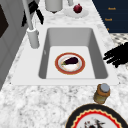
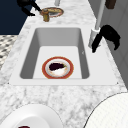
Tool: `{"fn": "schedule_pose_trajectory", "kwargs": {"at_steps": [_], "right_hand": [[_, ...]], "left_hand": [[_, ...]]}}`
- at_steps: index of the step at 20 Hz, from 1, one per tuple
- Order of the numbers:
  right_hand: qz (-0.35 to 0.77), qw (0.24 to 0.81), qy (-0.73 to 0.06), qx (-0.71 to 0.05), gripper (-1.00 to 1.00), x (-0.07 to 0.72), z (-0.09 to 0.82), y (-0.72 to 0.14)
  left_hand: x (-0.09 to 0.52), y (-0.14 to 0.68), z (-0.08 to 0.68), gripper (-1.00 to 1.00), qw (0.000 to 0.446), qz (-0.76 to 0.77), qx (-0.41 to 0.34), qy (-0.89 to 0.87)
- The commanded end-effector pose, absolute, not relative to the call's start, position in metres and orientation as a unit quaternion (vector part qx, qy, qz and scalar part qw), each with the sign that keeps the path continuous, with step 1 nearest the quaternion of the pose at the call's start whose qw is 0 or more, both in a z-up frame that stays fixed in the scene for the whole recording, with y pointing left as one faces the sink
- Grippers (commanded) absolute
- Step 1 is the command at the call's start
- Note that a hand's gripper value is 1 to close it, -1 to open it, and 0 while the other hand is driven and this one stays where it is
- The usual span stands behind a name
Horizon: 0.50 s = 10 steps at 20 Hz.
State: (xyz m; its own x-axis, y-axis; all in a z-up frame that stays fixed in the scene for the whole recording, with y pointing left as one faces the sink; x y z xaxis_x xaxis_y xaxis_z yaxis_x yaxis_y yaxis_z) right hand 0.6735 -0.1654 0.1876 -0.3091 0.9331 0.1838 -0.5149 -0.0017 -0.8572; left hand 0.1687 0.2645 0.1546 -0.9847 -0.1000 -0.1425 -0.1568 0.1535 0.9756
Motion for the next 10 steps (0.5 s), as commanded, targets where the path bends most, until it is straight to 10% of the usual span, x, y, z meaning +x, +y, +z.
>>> {"fn": "schedule_pose_trajectory", "kwargs": {"at_steps": [1,10], "right_hand": [[0.663,0.547,-0.458,-0.229,-1.00,0.671,0.193,-0.178],[0.660,0.561,-0.446,-0.223,-1.00,0.656,0.183,-0.199]], "left_hand": [[0.169,0.265,0.155,0.00,0.022,0.645,-0.085,0.759],[0.169,0.265,0.155,0.00,0.022,0.645,-0.085,0.759]]}}
